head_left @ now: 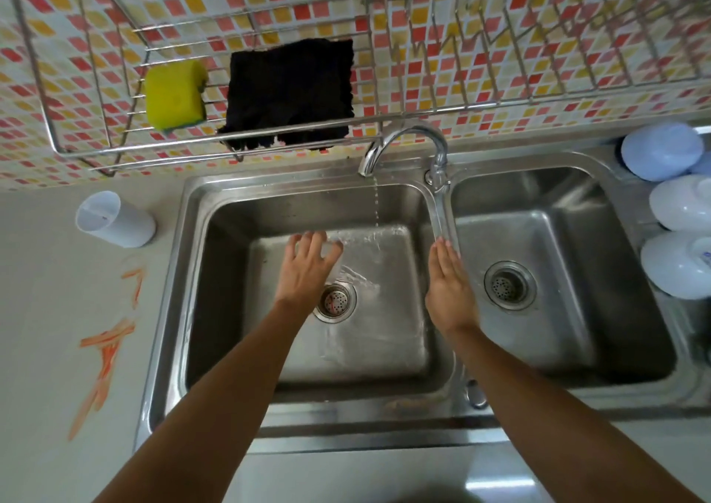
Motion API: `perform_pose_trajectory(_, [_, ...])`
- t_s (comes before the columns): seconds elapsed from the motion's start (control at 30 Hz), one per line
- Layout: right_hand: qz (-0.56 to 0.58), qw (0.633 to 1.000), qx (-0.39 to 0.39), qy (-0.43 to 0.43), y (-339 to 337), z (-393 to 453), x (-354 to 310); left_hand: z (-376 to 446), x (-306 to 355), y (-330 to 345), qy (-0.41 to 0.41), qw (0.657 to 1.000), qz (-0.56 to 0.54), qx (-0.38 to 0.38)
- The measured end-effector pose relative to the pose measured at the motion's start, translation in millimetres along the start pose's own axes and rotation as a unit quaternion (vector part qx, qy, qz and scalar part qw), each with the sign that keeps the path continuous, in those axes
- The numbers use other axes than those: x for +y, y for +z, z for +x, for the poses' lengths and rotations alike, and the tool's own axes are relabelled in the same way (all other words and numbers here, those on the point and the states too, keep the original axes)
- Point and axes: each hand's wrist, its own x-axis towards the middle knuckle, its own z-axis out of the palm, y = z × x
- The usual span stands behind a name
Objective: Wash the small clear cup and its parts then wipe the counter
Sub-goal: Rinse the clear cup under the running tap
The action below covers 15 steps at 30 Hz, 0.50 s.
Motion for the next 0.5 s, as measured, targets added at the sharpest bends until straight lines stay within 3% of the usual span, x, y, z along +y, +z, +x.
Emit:
perform_pose_trajectory(0.27, [-0.012,1.0,-0.02,0.004,-0.4,-1.3,-0.1,-6.5,-10.0,0.1,0.107,0.983,0.14,0.047])
perform_pose_trajectory(0.5, [0.012,0.999,-0.044,0.014,-1.8,-0.3,0.0,-25.8,-11.8,11.2,0.126,0.971,0.163,0.119])
